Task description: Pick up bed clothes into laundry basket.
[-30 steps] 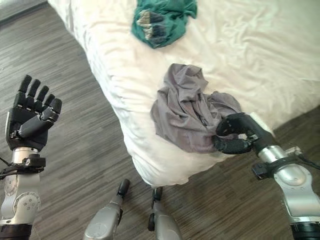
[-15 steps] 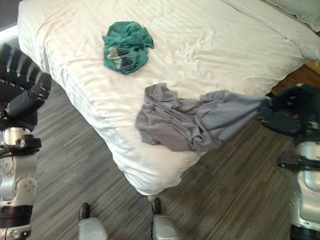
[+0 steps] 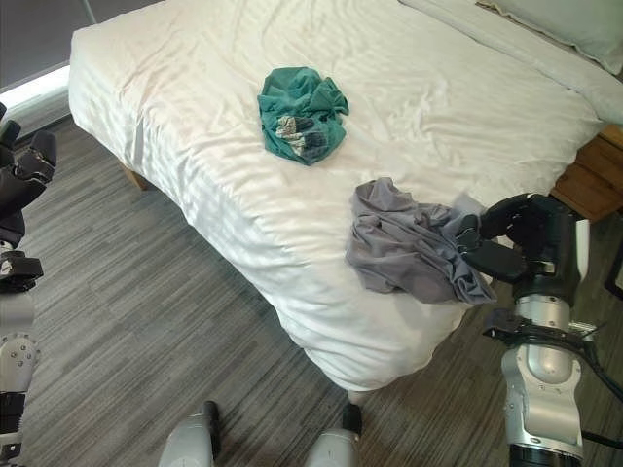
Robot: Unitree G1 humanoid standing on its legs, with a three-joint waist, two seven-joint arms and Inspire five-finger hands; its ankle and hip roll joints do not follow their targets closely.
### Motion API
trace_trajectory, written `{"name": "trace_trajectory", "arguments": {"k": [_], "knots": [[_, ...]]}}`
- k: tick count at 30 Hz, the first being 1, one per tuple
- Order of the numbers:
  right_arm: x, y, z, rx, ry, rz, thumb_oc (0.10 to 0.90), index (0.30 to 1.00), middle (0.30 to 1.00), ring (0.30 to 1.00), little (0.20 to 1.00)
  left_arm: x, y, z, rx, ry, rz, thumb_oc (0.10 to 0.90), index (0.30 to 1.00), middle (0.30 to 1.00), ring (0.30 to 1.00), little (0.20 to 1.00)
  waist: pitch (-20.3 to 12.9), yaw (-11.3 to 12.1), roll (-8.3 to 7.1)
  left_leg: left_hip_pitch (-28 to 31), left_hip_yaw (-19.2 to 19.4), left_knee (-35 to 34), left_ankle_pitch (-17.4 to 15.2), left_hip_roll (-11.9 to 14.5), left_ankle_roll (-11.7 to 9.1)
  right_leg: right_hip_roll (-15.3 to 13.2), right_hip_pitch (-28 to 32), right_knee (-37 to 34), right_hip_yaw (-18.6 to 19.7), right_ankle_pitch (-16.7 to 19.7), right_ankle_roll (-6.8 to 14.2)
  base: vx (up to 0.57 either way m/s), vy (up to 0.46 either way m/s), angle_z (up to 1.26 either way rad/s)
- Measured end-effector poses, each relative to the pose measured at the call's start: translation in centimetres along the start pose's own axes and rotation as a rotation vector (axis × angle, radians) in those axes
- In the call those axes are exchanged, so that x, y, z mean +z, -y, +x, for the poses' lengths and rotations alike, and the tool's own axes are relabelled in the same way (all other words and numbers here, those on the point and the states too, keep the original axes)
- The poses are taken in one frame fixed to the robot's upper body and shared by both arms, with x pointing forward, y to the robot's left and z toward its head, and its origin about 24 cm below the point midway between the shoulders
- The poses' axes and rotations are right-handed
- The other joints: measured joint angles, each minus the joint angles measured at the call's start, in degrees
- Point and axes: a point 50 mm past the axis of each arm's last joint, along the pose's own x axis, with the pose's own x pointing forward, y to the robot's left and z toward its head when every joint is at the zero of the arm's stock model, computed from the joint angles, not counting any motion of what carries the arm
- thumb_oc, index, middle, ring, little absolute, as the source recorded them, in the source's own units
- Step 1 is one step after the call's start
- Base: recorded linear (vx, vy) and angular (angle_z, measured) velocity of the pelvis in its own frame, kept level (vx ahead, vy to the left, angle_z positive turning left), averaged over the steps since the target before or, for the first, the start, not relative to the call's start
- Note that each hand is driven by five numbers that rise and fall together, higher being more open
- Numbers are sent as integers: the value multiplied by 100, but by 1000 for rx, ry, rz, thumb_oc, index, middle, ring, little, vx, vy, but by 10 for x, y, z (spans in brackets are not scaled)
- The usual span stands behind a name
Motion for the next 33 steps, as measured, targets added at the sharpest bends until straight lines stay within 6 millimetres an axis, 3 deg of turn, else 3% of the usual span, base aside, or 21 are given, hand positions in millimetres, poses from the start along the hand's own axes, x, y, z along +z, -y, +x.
{"name": "trace_trajectory", "arguments": {"k": [1,2,3,4,5,6,7,8,9,11,14,16,18,19,20,22,24,25,27,28,33], "knots": [[8,38,-44,-264,73,53,400,300,300,300,300,-23,13,-14,36,-71,-94,800,900,900,900,900,267,-158,298,312,134,-534,84,-245,140,-218,-254,968,-107,285,102,5,156,118],[-3,38,-41,-317,46,100,400,300,300,300,300,-24,-3,-28,94,-91,-67,800,900,900,900,900,314,-336,152,756,193,-1124,417,-349,113,-235,-612,1551,340,109,256,-25,262,58],[-16,36,-32,-300,-26,97,400,300,300,300,300,-26,-16,-37,139,-123,-42,800,900,900,900,900,305,-446,187,977,345,-1345,528,-234,60,147,-857,1776,416,-608,494,-36,157,-72],[-33,31,-23,-213,-148,33,400,300,300,300,300,-26,-28,-39,179,-149,-6,800,900,900,900,900,239,-402,40,1203,525,-1479,563,-74,-43,888,-1125,1780,117,-1234,170,-64,196,-73],[-35,29,-25,-178,-167,10,400,300,300,300,300,-24,-32,-39,182,-148,13,800,900,900,900,900,145,-440,-134,1303,663,-1576,534,-209,-37,1060,-1267,1698,-138,-1193,-8,-61,21,-90],[-28,30,-19,-137,-144,-28,400,300,300,300,300,-26,-32,-46,190,-166,8,800,900,900,900,900,-46,-534,-265,1363,788,-1529,486,-337,-86,1094,-1232,1320,-458,-1264,-115,-60,23,-77],[-21,27,-11,-118,-109,-28,400,300,300,300,300,-24,-31,-48,184,-163,8,800,900,900,900,900,-101,-530,-202,1314,723,-1626,361,-348,-76,1199,-1112,889,-533,-1161,-81,-31,-13,-162],[-10,18,1,-76,-52,-31,400,300,300,300,300,-15,-27,-43,160,-119,2,800,900,900,900,900,-171,-360,-281,1327,679,-1971,365,-490,-18,1411,-693,-564,-619,-966,186,-10,2,-162],[-7,15,5,-71,-30,-22,400,300,300,300,300,-12,-24,-37,145,-98,-2,800,900,900,900,900,-159,-324,-318,1328,780,-2022,509,-508,13,1488,-520,-817,-638,-1258,-114,-19,-4,-146],[-9,11,3,-52,-41,-20,400,300,300,300,300,-19,-15,-38,138,-113,-43,800,900,900,900,900,-151,-594,-287,1511,866,-2038,552,-497,-28,1623,-202,-1178,-654,-1064,-424,-36,-36,-43],[-14,11,-1,-36,-68,-29,400,300,300,300,300,-22,-15,-43,122,-131,-46,800,900,900,900,900,-234,-651,-217,1815,1106,-2226,488,-382,-87,1803,142,-1760,-533,-968,-398,-1,-70,-56],[-18,12,-3,-34,-91,-35,400,300,300,300,300,-17,-11,-41,99,-107,-57,800,900,900,900,900,-251,-728,-145,2037,1226,-2404,592,-352,-238,1981,279,-1959,-411,-765,-551,-1,-138,-48],[-20,5,-2,-7,-100,-24,400,300,300,300,300,-14,-10,-40,94,-93,-60,800,900,900,900,900,-252,-566,-143,2079,900,-2181,555,-256,-249,2131,312,-1959,-151,-806,-657,-82,-47,-67],[-21,-5,2,30,-103,-12,400,300,300,300,300,-14,-9,-38,93,-87,-64,800,900,900,900,900,-183,-388,-286,1813,444,-1438,403,-202,-220,2068,366,-1965,98,-757,-789,-80,-29,-94],[-17,-9,6,63,-91,-22,400,300,300,300,300,-16,-8,-40,93,-95,-68,800,900,900,900,900,-174,-285,-268,1645,45,-1080,286,-208,-285,2077,403,-1983,189,-771,-825,-52,-33,-78],[-11,-15,17,104,-68,-30,400,300,300,300,300,-19,-5,-41,88,-104,-83,800,900,900,900,900,-127,-234,-148,1477,-1042,-1100,203,-340,-476,2138,483,-2002,284,-813,-841,27,0,-30],[-10,-15,23,96,-59,-8,400,300,300,300,300,-19,-1,-40,79,-97,-97,800,900,900,900,900,-100,-275,-58,1329,-1392,-1439,348,-248,-600,2197,569,-2052,218,-873,-766,90,32,4],[-9,-15,24,92,-57,5,400,300,300,300,300,-16,1,-39,72,-87,-99,800,900,900,900,900,-66,-288,30,1246,-1445,-1828,433,-118,-494,2275,648,-2053,175,-904,-725,55,104,5],[-10,-14,23,90,-59,4,400,300,300,300,300,-15,1,-39,71,-80,-99,800,900,900,900,900,-43,-301,62,1253,-1411,-1928,593,-111,-466,2270,666,-2047,175,-956,-651,51,94,8],[-11,-11,19,97,-72,-10,400,300,300,300,300,-14,3,-38,67,-77,-105,800,900,900,900,900,-28,-311,61,1258,-1294,-2172,656,-124,-333,2185,650,-2000,72,-1015,-562,52,120,33],[-17,-10,16,97,-97,-11,400,300,300,300,300,-21,7,-43,53,-109,-119,800,900,900,900,900,16,-254,-30,1606,-1058,-2703,1132,-290,-373,2029,614,-1990,184,-999,-404,58,143,-7]]}}
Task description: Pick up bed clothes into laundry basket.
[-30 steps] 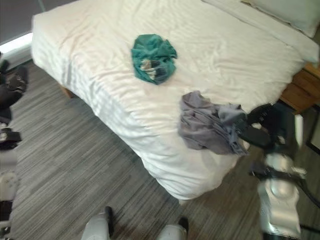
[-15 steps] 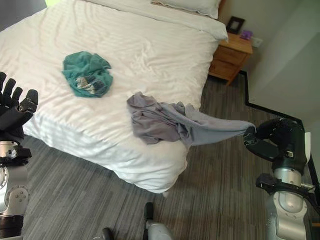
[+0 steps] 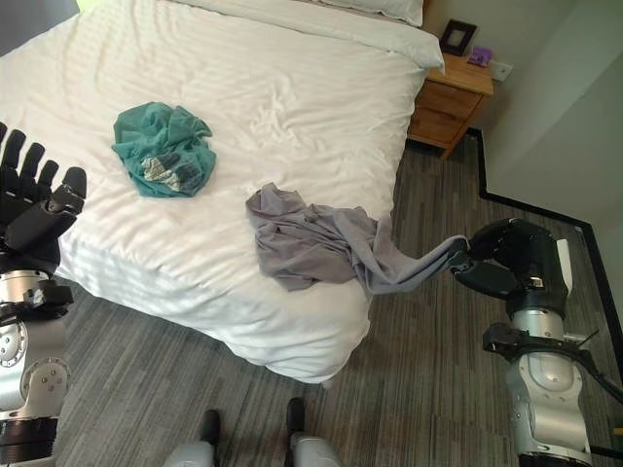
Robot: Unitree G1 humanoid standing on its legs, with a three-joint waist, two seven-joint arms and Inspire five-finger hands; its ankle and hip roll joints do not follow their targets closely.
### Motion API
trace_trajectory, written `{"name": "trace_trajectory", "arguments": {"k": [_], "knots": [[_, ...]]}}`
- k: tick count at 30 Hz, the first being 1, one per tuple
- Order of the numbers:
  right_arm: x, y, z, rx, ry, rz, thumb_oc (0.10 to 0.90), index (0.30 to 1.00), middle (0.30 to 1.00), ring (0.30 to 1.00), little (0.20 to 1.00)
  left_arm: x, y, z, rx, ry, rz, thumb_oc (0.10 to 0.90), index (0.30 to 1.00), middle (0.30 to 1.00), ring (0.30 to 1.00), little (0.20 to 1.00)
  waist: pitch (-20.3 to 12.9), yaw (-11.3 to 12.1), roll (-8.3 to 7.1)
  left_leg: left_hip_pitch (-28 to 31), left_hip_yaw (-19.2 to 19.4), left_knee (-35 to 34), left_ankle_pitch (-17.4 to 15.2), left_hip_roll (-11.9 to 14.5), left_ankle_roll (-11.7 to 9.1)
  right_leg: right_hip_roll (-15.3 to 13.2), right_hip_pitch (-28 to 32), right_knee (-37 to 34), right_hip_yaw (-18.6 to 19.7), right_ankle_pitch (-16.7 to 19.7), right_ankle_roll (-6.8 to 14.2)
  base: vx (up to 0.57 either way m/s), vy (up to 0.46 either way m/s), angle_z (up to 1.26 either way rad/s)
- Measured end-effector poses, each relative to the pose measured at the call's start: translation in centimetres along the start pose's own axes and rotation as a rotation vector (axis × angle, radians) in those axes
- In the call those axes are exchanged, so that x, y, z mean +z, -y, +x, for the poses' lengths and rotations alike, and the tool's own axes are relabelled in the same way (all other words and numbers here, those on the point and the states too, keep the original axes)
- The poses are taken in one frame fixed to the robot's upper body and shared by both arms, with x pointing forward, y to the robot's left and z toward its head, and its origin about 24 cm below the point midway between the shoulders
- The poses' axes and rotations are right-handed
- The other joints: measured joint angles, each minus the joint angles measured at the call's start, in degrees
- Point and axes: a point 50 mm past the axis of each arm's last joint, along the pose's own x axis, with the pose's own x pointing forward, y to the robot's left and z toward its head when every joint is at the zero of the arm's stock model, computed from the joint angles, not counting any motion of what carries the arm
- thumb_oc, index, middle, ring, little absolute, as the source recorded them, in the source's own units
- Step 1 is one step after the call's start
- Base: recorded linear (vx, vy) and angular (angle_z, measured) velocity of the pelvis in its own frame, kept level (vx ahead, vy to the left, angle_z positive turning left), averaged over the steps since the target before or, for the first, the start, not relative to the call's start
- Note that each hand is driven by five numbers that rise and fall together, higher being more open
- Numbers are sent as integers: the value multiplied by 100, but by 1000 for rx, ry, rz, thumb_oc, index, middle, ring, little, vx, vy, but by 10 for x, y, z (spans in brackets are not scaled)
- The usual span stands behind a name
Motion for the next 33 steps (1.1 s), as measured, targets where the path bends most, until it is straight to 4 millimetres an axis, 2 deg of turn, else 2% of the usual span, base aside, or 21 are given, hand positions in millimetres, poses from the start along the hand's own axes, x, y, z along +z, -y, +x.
{"name": "trace_trajectory", "arguments": {"k": [3,6,10,11,15,18,22,24,26,27,29,30,33], "knots": [[-5,-2,1,17,-26,-4,400,300,300,300,300,-1,1,0,-15,-11,1,800,900,900,900,900,16,19,-33,216,96,-130,-24,-34,27,1,142,-60,45,-7,11,77,119,-14],[0,-10,14,123,-46,-93,400,300,300,300,300,-2,2,0,-27,-13,1,800,900,900,900,900,33,16,-64,387,191,-281,-45,-50,54,-17,212,-60,112,-39,55,69,103,-14],[13,-12,34,185,-29,-177,400,300,300,300,300,-4,5,0,-46,-22,-2,800,900,900,900,900,76,50,-145,410,222,-351,-52,-58,63,-57,244,-62,101,-69,91,40,69,0],[19,-11,40,208,-27,-221,400,300,300,300,300,-9,9,-2,-67,-45,-7,800,900,900,900,900,83,162,-164,436,207,-351,-52,-58,64,-58,243,-63,84,-82,110,23,60,5],[34,-20,57,284,-4,-313,400,300,300,300,300,-15,15,-5,-95,-76,-23,800,900,900,900,900,99,277,-197,337,70,-349,-32,-100,72,-97,220,-64,-17,-99,126,11,44,16],[59,-39,75,358,68,-375,400,300,300,300,300,-19,16,-8,-95,-97,-48,800,900,900,900,900,107,370,-230,200,-3,-340,-1,-113,67,-98,100,-66,-81,-101,126,4,23,15],[91,-62,91,422,167,-433,400,300,300,300,300,-21,17,-10,-101,-113,-46,800,900,900,900,900,134,656,-265,-31,-148,-283,39,-128,59,-110,5,-66,-258,-98,122,4,2,21],[110,-75,99,467,214,-499,400,300,300,300,300,-21,18,-9,-103,-114,-46,800,900,900,900,900,138,674,-275,-133,-278,-274,48,-133,49,-110,-48,-67,-348,-101,125,7,7,26],[127,-85,104,487,269,-516,400,300,300,300,300,-22,17,-10,-103,-120,-41,800,900,900,900,900,163,903,-323,-201,-301,-273,77,-129,29,-107,-100,-67,-362,-100,124,-3,5,9],[131,-88,106,493,278,-529,400,300,300,300,300,-22,16,-10,-103,-122,-41,800,900,900,900,900,169,933,-332,-212,-340,-269,82,-134,26,-108,-109,-67,-397,-100,124,-10,9,16],[139,-95,112,504,293,-561,685,728,728,728,728,-21,14,-10,-96,-125,-50,800,900,900,900,900,185,1020,-364,-263,-418,-271,90,-141,29,-123,-109,-67,-471,-99,124,-4,14,20],[141,-98,114,518,292,-589,800,900,900,900,900,-20,12,-10,-92,-126,-50,800,900,900,900,900,192,1013,-378,-264,-412,-270,90,-143,29,-122,-118,-67,-484,-100,124,6,27,10],[144,-106,120,596,254,-768,800,900,900,900,900,-20,10,-10,-99,-137,-32,800,900,900,900,900,219,1097,-434,-292,-416,-276,90,-162,29,-143,-142,-67,-489,-99,124,4,11,0]]}}
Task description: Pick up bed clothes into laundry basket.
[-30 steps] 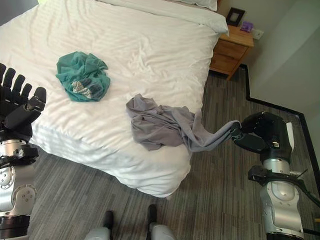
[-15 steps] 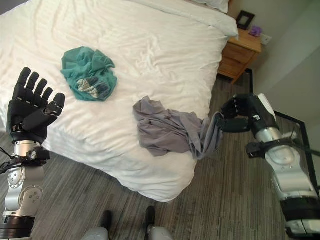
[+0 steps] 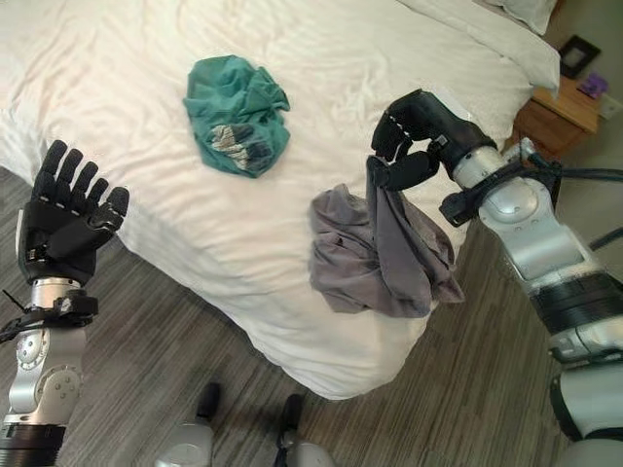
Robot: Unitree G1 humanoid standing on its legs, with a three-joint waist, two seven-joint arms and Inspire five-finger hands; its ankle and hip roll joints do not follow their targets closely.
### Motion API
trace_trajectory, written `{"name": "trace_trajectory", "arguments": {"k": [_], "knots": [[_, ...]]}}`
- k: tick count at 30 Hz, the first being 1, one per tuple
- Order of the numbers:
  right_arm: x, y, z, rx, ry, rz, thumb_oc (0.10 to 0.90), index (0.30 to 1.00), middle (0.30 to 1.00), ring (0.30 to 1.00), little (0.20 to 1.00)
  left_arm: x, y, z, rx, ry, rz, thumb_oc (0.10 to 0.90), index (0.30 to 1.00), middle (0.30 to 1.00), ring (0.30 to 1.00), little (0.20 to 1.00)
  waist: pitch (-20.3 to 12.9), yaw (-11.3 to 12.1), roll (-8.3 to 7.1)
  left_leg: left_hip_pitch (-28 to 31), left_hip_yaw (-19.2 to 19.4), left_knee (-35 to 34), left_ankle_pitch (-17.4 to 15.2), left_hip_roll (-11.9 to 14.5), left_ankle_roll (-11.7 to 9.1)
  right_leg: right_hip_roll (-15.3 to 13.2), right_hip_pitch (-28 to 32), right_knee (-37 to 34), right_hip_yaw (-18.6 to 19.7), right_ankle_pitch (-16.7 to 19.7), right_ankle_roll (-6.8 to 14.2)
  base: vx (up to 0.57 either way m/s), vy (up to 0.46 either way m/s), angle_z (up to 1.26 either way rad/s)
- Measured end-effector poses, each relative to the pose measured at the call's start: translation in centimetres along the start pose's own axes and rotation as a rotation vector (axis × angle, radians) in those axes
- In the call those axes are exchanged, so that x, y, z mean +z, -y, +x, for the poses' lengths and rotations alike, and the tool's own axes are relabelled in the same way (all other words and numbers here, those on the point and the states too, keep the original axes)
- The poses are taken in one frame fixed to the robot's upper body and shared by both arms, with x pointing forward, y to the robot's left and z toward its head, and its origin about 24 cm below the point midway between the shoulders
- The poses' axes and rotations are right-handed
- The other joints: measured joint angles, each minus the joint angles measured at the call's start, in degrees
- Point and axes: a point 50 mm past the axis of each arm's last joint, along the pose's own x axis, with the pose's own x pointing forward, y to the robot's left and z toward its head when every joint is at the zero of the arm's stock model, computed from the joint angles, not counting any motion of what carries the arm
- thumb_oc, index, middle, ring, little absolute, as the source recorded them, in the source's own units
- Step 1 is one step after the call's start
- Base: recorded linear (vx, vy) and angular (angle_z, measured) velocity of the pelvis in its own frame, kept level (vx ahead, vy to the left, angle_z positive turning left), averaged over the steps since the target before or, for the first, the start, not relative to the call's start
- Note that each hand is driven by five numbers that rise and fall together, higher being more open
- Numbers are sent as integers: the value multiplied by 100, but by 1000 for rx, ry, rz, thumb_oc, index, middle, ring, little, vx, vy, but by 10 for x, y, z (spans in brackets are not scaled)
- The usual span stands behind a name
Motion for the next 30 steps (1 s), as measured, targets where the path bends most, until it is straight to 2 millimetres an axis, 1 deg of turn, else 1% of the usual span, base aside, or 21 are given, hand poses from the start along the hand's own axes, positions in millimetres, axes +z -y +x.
{"name": "trace_trajectory", "arguments": {"k": [1,2,5,10,11,12,15,17,18,20,22,24,25,27,30], "knots": [[0,-1,0,46,-12,-46,800,900,900,900,900,0,-1,-1,2,0,1,800,900,900,900,900,16,29,-32,-6,0,-3,0,1,0,1,-9,0,-1,0,0,0,0,0],[0,-2,-1,67,-15,-51,800,900,900,900,900,1,-2,-1,7,-1,4,800,900,900,900,900,33,31,-67,-8,0,-6,0,0,0,-2,-12,0,-1,0,0,0,0,0],[-3,-4,-5,129,-34,-80,800,900,900,900,900,0,-4,-3,14,-7,6,800,900,900,900,900,41,2,-81,-32,7,-12,-1,-8,0,-7,-48,0,-2,0,0,5,6,-1],[-8,0,-10,160,-61,-110,800,900,900,900,900,0,-4,-3,10,-8,9,800,900,900,900,900,51,-110,-66,-37,12,-12,-1,-4,0,-3,-59,0,-7,-1,1,3,4,-1],[-8,4,-13,160,-67,-129,800,900,900,900,900,0,-4,-3,7,-8,9,800,900,900,900,900,61,-162,-51,-37,16,-12,-1,-5,0,-4,-60,0,-4,-1,1,11,14,-3],[-10,13,-20,148,-87,-164,800,900,900,900,900,0,-4,-3,-5,-8,9,800,900,900,900,900,81,-200,-22,-31,29,-10,-1,-11,0,-8,-63,0,7,-1,1,13,19,-4],[-12,20,-28,145,-103,-195,800,900,900,900,900,1,-4,-3,-9,-6,11,800,900,900,900,900,89,-272,-9,-26,38,-9,0,-6,0,-4,-62,0,16,-1,1,3,5,-1],[-13,21,-38,162,-106,-219,800,900,900,900,900,0,-3,-3,-10,-7,11,800,900,900,900,900,93,-366,-3,-12,64,-9,-1,-1,0,4,-62,0,31,-1,1,15,18,-6],[-11,18,-42,168,-93,-219,800,900,900,900,900,1,-4,-3,-8,-6,12,800,900,900,900,900,97,-412,3,-2,76,-10,-1,1,1,5,-60,1,42,-1,1,21,10,-10],[-8,5,-51,187,-51,-223,800,900,900,900,900,2,-8,-5,8,-5,19,800,900,900,900,900,113,-528,28,36,154,-14,-6,-2,6,3,-58,1,106,0,1,23,11,-16],[-10,-4,-58,200,-43,-223,800,900,900,900,900,2,-10,-7,20,-2,16,800,900,900,900,900,127,-559,57,69,194,-17,-16,-3,17,3,-50,1,155,-1,1,11,4,-12],[-17,-15,-67,199,-49,-196,800,900,900,900,900,4,-13,-9,42,9,9,800,900,900,900,900,144,-602,87,70,199,-17,-17,-4,18,2,-54,1,163,-1,1,10,4,-7],[-29,-23,-72,193,-85,-169,800,900,900,900,900,4,-13,-8,41,12,8,800,900,900,900,900,149,-610,101,77,205,-15,-17,1,18,7,-52,1,172,0,1,7,1,-6],[-34,-28,-74,202,-118,-172,800,900,900,900,900,4,-13,-8,41,12,6,800,900,900,900,900,161,-626,127,73,222,-14,-17,4,18,9,-64,1,179,1,0,4,-1,-5],[-36,-32,-73,206,-127,-169,800,900,900,900,900,3,-11,-9,37,6,5,800,900,900,900,900,158,-618,161,59,257,-11,-15,14,17,17,-86,0,190,5,-5,-1,1,-1]]}}
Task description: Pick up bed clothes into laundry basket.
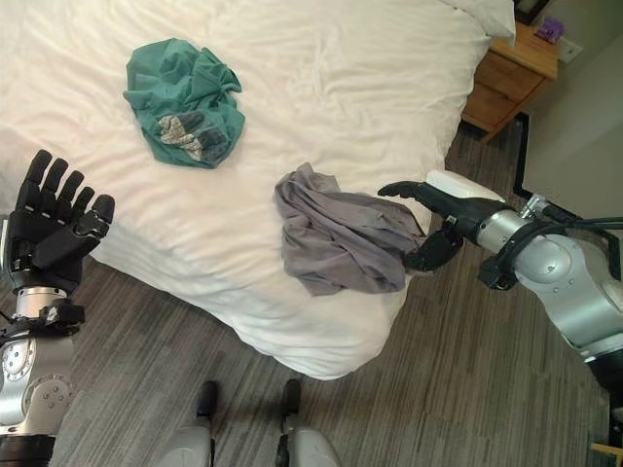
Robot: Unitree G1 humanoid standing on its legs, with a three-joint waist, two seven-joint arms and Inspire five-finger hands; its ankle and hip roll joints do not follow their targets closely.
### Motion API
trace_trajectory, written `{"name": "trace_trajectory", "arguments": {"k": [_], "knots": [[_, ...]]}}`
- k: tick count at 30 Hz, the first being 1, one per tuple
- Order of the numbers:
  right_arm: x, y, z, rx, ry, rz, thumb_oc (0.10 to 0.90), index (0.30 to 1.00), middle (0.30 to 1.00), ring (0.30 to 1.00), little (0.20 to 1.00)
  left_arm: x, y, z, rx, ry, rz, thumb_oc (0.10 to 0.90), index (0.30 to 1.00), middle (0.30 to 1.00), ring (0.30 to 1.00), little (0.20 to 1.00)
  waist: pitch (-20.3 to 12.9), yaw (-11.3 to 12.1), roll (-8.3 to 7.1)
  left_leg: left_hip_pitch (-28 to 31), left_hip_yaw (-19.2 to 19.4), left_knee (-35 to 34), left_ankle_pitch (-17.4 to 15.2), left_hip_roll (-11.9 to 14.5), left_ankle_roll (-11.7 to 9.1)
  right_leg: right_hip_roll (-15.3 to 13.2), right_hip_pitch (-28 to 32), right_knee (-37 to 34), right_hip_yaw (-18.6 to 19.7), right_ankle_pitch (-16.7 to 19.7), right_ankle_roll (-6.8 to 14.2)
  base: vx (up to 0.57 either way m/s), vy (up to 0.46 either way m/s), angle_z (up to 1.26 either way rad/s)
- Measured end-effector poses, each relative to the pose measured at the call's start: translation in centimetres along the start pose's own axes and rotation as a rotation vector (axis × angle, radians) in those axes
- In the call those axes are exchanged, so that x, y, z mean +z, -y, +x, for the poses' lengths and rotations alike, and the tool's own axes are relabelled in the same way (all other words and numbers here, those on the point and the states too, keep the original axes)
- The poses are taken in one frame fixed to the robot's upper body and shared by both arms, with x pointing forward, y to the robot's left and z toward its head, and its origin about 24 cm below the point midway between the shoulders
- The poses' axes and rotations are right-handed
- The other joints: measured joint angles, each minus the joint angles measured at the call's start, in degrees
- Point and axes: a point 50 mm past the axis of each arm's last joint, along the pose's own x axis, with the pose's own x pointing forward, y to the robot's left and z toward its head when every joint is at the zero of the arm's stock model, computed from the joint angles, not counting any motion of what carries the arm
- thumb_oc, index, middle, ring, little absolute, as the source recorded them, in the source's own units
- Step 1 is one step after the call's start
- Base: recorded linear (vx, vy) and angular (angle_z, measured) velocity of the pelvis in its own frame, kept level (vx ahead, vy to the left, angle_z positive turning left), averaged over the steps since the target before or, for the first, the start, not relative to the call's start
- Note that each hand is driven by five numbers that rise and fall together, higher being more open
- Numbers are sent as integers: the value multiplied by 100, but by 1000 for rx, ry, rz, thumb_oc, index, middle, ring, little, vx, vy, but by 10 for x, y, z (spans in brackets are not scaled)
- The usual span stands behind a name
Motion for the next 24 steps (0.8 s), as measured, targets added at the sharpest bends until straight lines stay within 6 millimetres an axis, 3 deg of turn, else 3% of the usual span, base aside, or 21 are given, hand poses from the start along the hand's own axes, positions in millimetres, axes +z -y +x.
{"name": "trace_trajectory", "arguments": {"k": [13,24], "knots": [[6,9,16,-34,0,-13,800,900,900,900,900,-1,0,0,2,-16,2,800,900,900,900,900,-3,185,10,-334,-16,18,10,-12,-6,-10,-310,1,-18,13,-6,3,-3,1],[7,-1,23,-28,4,33,800,900,900,900,900,-3,0,1,19,-26,4,800,900,900,900,900,212,328,156,-598,-140,20,20,-12,-16,-9,-511,1,-115,13,-7,14,-11,4]]}}
